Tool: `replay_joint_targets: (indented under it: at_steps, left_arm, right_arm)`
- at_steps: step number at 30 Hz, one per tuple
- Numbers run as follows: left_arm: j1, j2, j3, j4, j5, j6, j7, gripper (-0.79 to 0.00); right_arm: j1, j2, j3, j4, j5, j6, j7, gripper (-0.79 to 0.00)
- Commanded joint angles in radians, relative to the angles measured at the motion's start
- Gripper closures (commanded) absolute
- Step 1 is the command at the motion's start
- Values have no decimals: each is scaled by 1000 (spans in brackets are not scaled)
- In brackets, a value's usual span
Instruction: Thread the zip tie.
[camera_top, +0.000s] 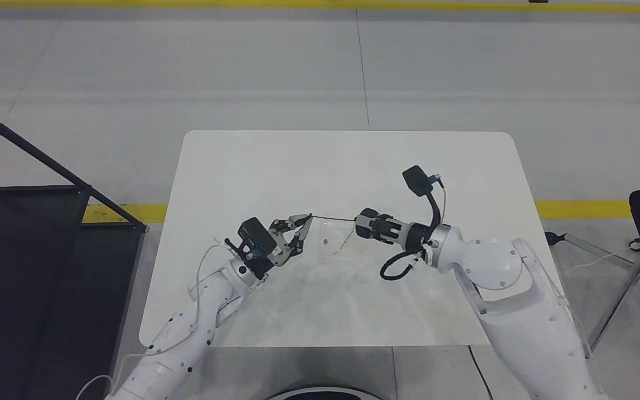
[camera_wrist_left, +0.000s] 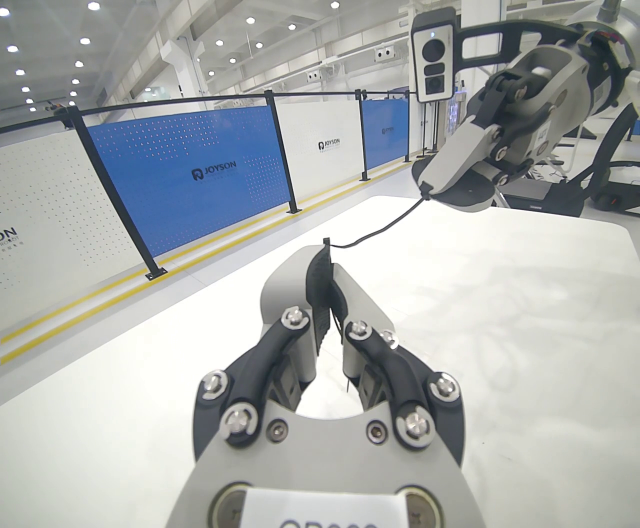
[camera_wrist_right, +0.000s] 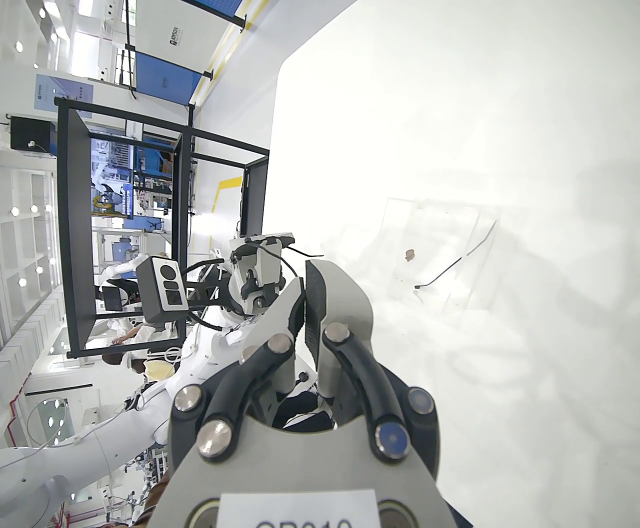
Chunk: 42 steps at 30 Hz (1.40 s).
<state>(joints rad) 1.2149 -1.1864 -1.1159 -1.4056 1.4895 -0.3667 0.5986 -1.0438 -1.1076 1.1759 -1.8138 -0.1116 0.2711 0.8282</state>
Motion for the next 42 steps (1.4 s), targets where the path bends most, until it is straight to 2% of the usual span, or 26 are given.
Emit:
replay_joint_targets:
  at_steps: [1,42]
  left_arm:
    - [0,0,0,0,0,0,0,0]
    - [0,0,0,0,0,0,0,0]
  right_arm:
    - [1,0,0,1,2,2,0,0]
    - [-7,4,4,-10,14,5,-3,0]
